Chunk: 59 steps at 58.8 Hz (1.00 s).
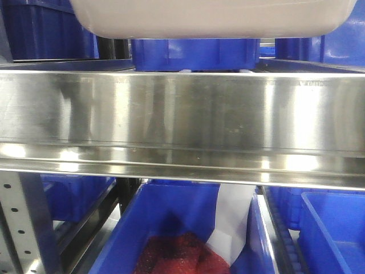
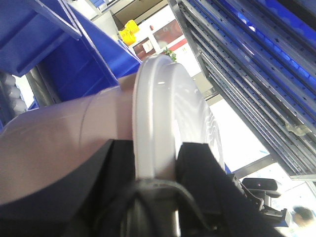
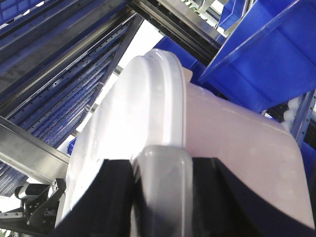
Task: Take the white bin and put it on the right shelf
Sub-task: 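Lower the bin onto the roller shelf above the steel rail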
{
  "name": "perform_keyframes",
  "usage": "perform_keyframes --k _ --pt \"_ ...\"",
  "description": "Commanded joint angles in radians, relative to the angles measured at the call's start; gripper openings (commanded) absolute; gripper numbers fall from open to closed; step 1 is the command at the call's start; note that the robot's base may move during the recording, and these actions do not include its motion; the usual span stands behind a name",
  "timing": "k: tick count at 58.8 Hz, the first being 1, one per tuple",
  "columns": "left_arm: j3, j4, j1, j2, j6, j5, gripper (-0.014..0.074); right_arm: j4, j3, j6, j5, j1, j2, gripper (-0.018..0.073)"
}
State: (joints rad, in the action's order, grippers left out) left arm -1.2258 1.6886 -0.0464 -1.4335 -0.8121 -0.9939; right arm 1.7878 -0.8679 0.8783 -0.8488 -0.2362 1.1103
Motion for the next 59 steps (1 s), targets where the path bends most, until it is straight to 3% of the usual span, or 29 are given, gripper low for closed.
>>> perform_keyframes --k 1,12,39,43,49,55,59 --pt "-0.037 -0.009 -0.057 0.034 -0.017 -0.229 -0.0126 0.103 -0.044 0.013 -0.215 0.042 -0.032 0.0066" --pt "-0.037 -0.124 -0.057 0.029 -0.017 -0.109 -0.0126 0.103 -0.044 0.014 -0.158 0.043 -0.019 0.0066" --pt "-0.037 -0.123 -0.057 -0.059 -0.043 -0.097 -0.0106 0.097 -0.044 0.089 -0.190 0.140 0.154 0.0095" --pt "-0.037 -0.125 -0.057 -0.061 -0.043 -0.099 -0.0060 0.097 -0.044 0.089 -0.207 0.140 0.165 0.0158" --pt "-0.037 -0.125 -0.057 -0.061 -0.050 -0.116 0.0065 0.096 -0.045 0.114 -0.218 0.140 0.167 0.0368" --pt "-0.037 -0.137 -0.057 -0.061 -0.054 -0.121 0.0258 0.092 -0.045 0.135 -0.215 0.140 0.167 0.0563" --pt "-0.037 -0.153 -0.057 -0.061 -0.054 -0.122 0.0372 0.083 -0.045 0.158 -0.214 0.140 0.167 0.0618"
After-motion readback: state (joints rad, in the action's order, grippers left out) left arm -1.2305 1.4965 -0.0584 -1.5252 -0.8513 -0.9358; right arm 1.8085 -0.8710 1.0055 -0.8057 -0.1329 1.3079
